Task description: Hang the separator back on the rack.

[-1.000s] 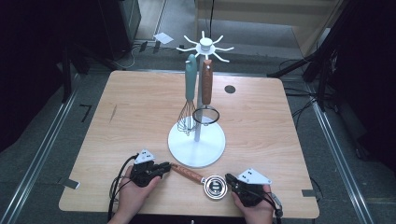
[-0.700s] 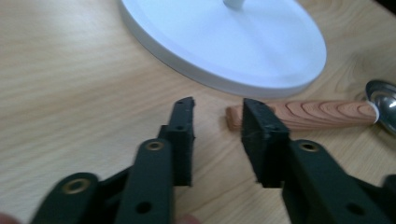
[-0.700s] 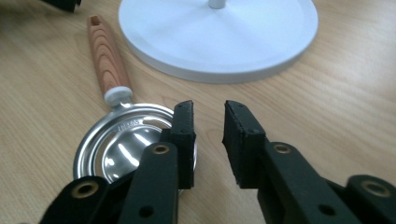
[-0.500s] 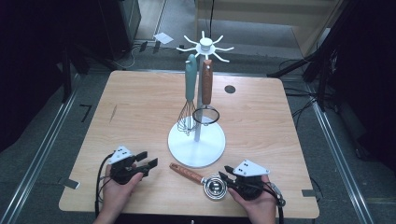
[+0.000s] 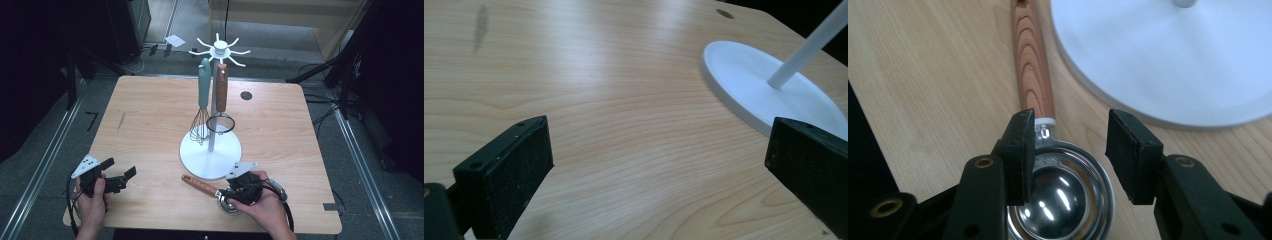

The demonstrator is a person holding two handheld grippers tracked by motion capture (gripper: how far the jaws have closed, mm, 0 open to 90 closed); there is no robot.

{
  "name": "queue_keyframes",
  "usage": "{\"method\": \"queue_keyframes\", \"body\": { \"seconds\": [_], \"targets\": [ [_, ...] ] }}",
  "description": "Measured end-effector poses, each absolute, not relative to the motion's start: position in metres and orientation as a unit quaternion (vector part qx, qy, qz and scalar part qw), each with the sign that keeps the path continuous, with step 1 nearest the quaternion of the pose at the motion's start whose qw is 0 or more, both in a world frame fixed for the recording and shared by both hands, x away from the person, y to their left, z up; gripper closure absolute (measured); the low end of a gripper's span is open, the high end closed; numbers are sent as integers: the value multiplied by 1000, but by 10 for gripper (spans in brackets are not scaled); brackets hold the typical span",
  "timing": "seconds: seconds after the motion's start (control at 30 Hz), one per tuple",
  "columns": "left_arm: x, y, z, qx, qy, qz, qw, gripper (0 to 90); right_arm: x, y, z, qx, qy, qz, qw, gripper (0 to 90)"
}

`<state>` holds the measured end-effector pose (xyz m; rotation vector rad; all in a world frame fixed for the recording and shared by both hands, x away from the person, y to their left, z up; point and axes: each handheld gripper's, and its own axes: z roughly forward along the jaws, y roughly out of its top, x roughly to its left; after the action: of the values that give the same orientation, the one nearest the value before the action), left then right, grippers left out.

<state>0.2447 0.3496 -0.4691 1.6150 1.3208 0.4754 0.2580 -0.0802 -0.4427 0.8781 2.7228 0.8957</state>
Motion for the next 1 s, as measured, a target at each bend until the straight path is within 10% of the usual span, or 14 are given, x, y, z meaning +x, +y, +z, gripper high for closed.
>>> {"method": "queue_keyframes", "body": {
  "seconds": [1.0],
  "targets": [
    [232, 364, -478, 671, 558, 215, 439, 0, 278, -18, -458, 261, 955, 138, 19, 650]
  ]
}}
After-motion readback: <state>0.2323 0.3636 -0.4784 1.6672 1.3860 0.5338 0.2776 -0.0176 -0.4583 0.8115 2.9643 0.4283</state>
